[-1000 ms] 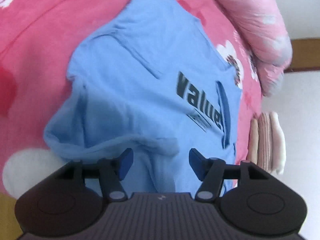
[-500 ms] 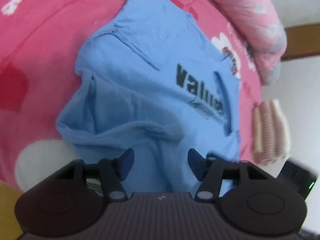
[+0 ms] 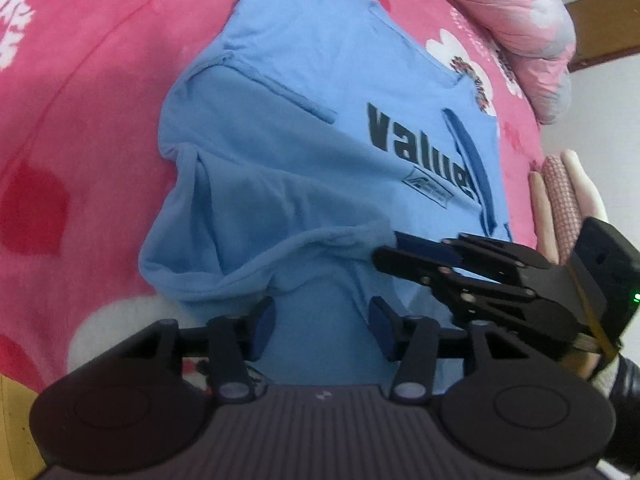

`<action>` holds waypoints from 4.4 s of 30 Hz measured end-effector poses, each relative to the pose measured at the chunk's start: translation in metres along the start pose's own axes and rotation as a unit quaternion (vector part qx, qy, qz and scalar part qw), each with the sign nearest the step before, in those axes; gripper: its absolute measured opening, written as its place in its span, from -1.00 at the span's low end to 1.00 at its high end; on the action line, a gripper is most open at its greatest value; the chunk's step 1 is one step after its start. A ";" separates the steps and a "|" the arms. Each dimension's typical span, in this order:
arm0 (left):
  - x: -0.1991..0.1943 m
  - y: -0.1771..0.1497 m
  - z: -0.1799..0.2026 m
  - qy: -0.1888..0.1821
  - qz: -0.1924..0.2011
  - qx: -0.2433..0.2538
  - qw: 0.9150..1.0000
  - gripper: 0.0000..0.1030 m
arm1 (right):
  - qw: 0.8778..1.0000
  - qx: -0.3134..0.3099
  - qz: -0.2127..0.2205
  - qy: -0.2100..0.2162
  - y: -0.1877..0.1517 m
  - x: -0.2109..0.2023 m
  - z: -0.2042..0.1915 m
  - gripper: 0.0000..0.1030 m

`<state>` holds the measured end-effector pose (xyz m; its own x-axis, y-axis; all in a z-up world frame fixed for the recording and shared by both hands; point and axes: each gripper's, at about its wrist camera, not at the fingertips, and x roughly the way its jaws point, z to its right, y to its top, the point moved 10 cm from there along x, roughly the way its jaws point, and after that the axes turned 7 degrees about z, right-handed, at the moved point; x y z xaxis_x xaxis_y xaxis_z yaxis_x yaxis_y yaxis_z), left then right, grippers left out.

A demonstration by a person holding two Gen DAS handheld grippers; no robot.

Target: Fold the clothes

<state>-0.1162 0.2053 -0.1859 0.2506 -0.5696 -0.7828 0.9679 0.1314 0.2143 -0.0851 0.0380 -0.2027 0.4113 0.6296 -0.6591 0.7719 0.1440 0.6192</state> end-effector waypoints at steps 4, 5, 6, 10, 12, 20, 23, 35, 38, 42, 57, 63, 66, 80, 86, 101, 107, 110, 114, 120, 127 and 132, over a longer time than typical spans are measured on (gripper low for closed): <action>-0.005 -0.001 0.006 -0.026 -0.011 0.004 1.000 0.19 | 1.000 0.000 0.001 -0.003 -0.001 0.003 0.003 -0.67; -0.005 -0.002 0.007 -0.030 -0.014 0.003 0.999 0.20 | 1.000 0.010 0.005 -0.002 0.000 0.003 0.005 -0.67; -0.004 -0.002 0.006 -0.033 -0.017 0.000 0.999 0.21 | 1.000 0.018 0.008 0.000 0.001 0.004 0.006 -0.67; -0.006 -0.003 0.002 -0.046 -0.016 -0.033 0.998 0.22 | 1.000 0.022 0.004 -0.001 0.000 0.010 0.010 -0.74; -0.009 -0.003 0.000 -0.060 -0.013 -0.056 0.997 0.23 | 1.000 0.009 0.005 0.000 0.000 0.009 0.007 -0.95; -0.027 -0.006 -0.001 -0.153 -0.006 -0.178 0.972 0.44 | 0.992 -0.120 0.044 0.013 0.007 -0.032 -0.057 -0.97; -0.032 -0.012 -0.010 -0.169 0.002 -0.241 0.956 0.48 | 0.983 -0.177 0.046 0.017 -0.003 -0.044 -0.086 -0.97; -0.007 -0.059 -0.025 -0.107 -0.078 -0.314 0.940 -0.07 | 0.954 -0.293 0.051 0.020 -0.042 -0.052 -0.146 -0.97; -0.002 -0.066 -0.019 -0.090 -0.080 -0.292 0.949 -0.72 | 0.956 -0.286 0.053 0.023 -0.046 -0.056 -0.152 -0.92; -0.005 -0.068 -0.017 -0.058 -0.073 -0.249 0.964 -0.82 | 0.982 -0.186 0.038 0.007 -0.055 -0.078 -0.128 -0.92; -0.024 -0.080 -0.028 0.030 -0.111 -0.137 0.984 -0.82 | 0.727 0.643 0.090 -0.222 -0.217 -0.256 0.108 -0.75; -0.022 -0.082 -0.026 0.036 -0.112 -0.126 0.985 -0.82 | 0.564 0.802 0.119 -0.159 -0.231 -0.244 0.121 -0.68; -0.023 -0.086 -0.033 0.037 -0.112 -0.132 0.984 -0.82 | 0.534 0.825 0.105 -0.152 -0.230 -0.239 0.115 -0.65; -0.016 -0.087 -0.046 0.033 -0.118 -0.145 0.982 -0.81 | 0.442 0.874 0.090 -0.179 -0.242 -0.240 0.123 -0.39; -0.014 -0.087 -0.051 0.027 -0.124 -0.147 0.981 -0.81 | 0.405 0.892 0.084 -0.181 -0.251 -0.232 0.118 -0.38; -0.034 -0.072 -0.035 0.022 -0.090 -0.132 0.987 -0.83 | 0.477 0.854 0.122 -0.169 -0.243 -0.262 0.102 -0.92; -0.057 -0.071 -0.025 0.024 -0.068 -0.101 0.992 -0.92 | 0.676 0.711 0.087 -0.174 -0.216 -0.301 0.090 -0.93; -0.067 -0.075 -0.026 0.044 -0.066 -0.071 0.994 -0.95 | 0.758 0.622 0.049 -0.190 -0.215 -0.316 0.084 -0.94; -0.066 -0.084 -0.033 0.052 -0.072 -0.070 0.994 -0.94 | 0.767 0.609 0.038 -0.198 -0.238 -0.320 0.092 -0.94; -0.064 -0.098 -0.046 0.066 -0.059 -0.063 0.994 -0.94 | 0.770 0.607 0.061 -0.190 -0.243 -0.314 0.095 -0.94; -0.087 -0.090 -0.042 0.130 -0.033 0.078 0.988 -0.95 | 0.805 0.558 0.092 -0.181 -0.201 -0.334 0.094 -0.94; -0.093 -0.095 -0.046 0.149 -0.055 0.094 0.983 -0.96 | 0.809 0.553 0.047 -0.192 -0.210 -0.327 0.101 -0.95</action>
<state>-0.2305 0.2838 -0.1603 0.1653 -0.3050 -0.9379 0.9760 -0.0863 0.2001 -0.3326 -0.2750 -0.1599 0.4500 0.2845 -0.8465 0.6025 -0.7963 0.0527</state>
